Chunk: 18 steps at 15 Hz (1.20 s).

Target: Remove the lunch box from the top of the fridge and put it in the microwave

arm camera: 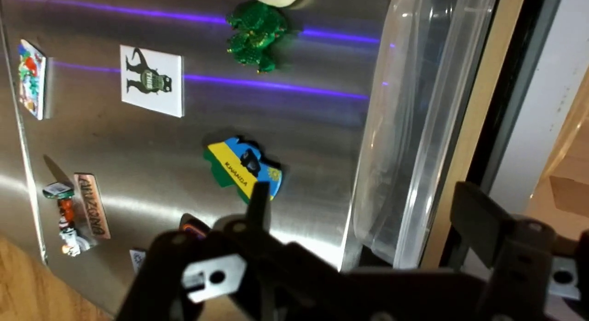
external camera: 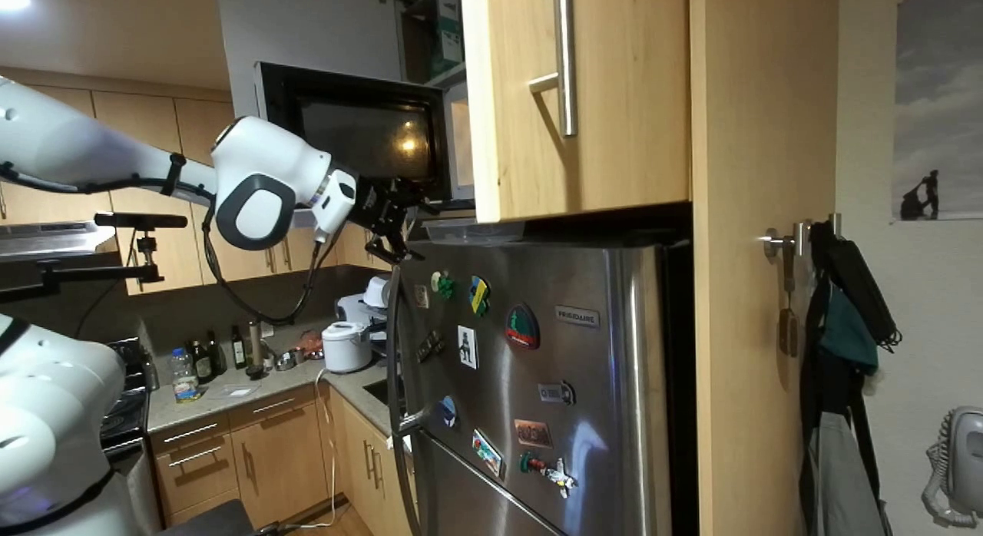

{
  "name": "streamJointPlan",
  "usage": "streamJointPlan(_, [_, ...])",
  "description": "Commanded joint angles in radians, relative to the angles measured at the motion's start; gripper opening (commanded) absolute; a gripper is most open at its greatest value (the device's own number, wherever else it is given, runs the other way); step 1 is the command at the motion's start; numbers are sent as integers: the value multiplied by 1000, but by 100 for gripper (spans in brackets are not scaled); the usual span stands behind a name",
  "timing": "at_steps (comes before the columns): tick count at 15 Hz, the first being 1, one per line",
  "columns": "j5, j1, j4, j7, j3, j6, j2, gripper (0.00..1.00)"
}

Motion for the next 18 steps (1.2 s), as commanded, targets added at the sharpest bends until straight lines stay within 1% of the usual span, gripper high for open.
streamJointPlan(1, [-25,-7,74,29,-12,12,63,100])
streamJointPlan(6, [-26,7,143,23,-37,-10,103,100])
streamJointPlan(8, [-21,31,162,19,-52,-45,124,100])
streamJointPlan(12, [-31,54,188,20,-65,-121,152,100])
streamJointPlan(15, [-40,69,202,16,-76,-139,162,100])
streamJointPlan(16, [-43,74,206,15,-81,-144,164,97])
streamJointPlan(17, [-46,81,210,12,-88,-146,166,91])
streamJointPlan(18, [-48,90,212,5,-96,-143,168,73])
